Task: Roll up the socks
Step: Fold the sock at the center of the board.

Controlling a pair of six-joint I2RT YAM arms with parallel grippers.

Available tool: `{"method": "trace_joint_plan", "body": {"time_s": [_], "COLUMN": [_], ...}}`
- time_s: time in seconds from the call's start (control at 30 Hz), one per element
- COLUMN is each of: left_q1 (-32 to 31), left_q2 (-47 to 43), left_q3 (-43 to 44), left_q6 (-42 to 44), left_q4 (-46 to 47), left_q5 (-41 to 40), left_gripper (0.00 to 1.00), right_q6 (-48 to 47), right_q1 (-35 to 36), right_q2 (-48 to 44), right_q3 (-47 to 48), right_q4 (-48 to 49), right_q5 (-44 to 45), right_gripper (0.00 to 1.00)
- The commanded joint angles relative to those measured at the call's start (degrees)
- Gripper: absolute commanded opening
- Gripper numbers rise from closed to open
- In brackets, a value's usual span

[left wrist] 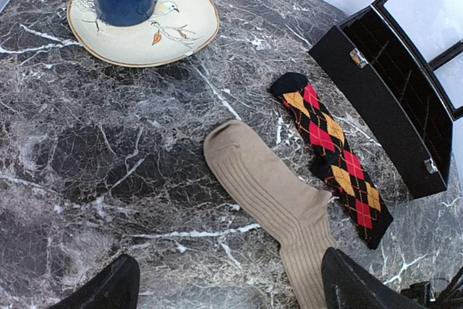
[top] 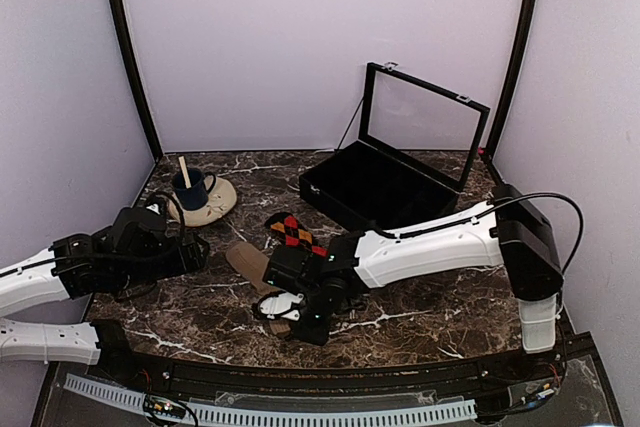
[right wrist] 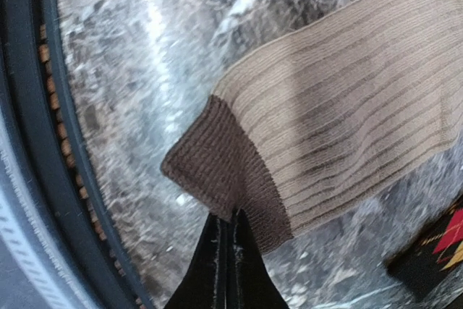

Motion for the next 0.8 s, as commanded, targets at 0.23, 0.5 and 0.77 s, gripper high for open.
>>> {"method": "trace_joint_plan", "body": {"time_s": [0.23,0.5,0.77], "left_q1": [-0.1,-0.1,-0.1], "left_q2": [-1.6,-1.6,-2.6], "left_q3": [-2.4,-3.6,-5.3], "left_q6": [2.0,2.0,1.2], "left_q4": [0.7,2.8,4.1], "left_q5": [0.0,-0.4,-0.9], "left_gripper": [0.89,0.89,0.89], "right_q6": [8.5,4.0,2.6], "right_q1": [1.7,1.7,-2.7], "right_q2": [-7.6,-1.5,1.7], "right_q3": [3.9,20.2,27.2], "right_q4": [-12.5,-25.0,-24.7], "right_q5": [-8.1,-4.2,-0.2], "right_gripper": [0.00,0.00,0.00]}}
